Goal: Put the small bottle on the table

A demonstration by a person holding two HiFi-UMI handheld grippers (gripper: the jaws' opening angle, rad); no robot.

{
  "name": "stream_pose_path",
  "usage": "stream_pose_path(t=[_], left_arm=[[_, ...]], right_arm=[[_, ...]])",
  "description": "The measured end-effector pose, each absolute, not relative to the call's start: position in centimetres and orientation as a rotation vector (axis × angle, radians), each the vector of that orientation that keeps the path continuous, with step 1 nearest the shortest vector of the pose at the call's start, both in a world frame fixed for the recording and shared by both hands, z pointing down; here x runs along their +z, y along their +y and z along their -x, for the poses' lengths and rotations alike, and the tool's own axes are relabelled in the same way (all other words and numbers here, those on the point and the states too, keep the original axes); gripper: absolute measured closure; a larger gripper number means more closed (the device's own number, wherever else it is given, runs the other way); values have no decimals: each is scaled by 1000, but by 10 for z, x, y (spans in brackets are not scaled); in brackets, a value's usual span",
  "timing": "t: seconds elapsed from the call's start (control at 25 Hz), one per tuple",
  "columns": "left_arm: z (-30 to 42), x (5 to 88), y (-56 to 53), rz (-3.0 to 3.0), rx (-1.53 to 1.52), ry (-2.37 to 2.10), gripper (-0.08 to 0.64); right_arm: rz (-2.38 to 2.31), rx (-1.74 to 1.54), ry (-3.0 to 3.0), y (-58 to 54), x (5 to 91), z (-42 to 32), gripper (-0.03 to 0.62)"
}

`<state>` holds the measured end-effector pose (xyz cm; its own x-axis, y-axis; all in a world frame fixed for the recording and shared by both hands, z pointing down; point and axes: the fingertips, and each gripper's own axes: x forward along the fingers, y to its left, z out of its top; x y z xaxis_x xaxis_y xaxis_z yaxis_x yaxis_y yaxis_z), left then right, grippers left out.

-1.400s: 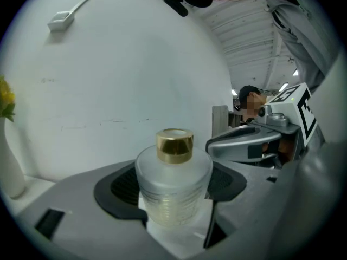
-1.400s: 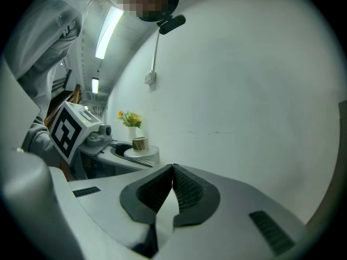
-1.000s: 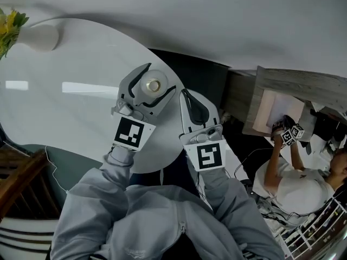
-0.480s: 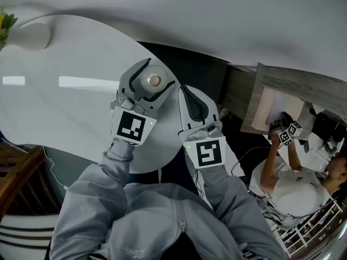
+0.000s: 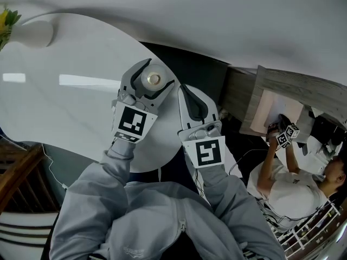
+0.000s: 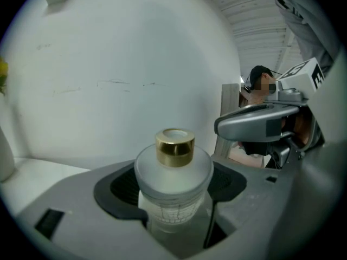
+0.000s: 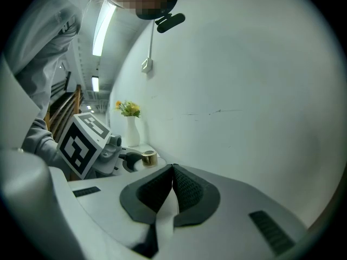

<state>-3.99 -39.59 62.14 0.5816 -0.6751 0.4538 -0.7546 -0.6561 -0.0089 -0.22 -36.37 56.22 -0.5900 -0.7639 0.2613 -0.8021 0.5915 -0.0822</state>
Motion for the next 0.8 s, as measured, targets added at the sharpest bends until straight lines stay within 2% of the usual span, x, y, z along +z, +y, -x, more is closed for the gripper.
stream_pose_path(t=[0.32, 0.56, 0.8], left_arm=[[40, 623, -395, -2628, 641, -1194, 220], [47, 623, -385, -2623, 690, -1240, 173], [64, 585, -350, -2608, 504, -1326, 173]], right_arm=[[-1307, 263, -2634, -362, 551, 5, 565], [-1324, 249, -2645, -356, 530, 4, 566], [-1322, 219, -2667, -333, 503, 8, 566]])
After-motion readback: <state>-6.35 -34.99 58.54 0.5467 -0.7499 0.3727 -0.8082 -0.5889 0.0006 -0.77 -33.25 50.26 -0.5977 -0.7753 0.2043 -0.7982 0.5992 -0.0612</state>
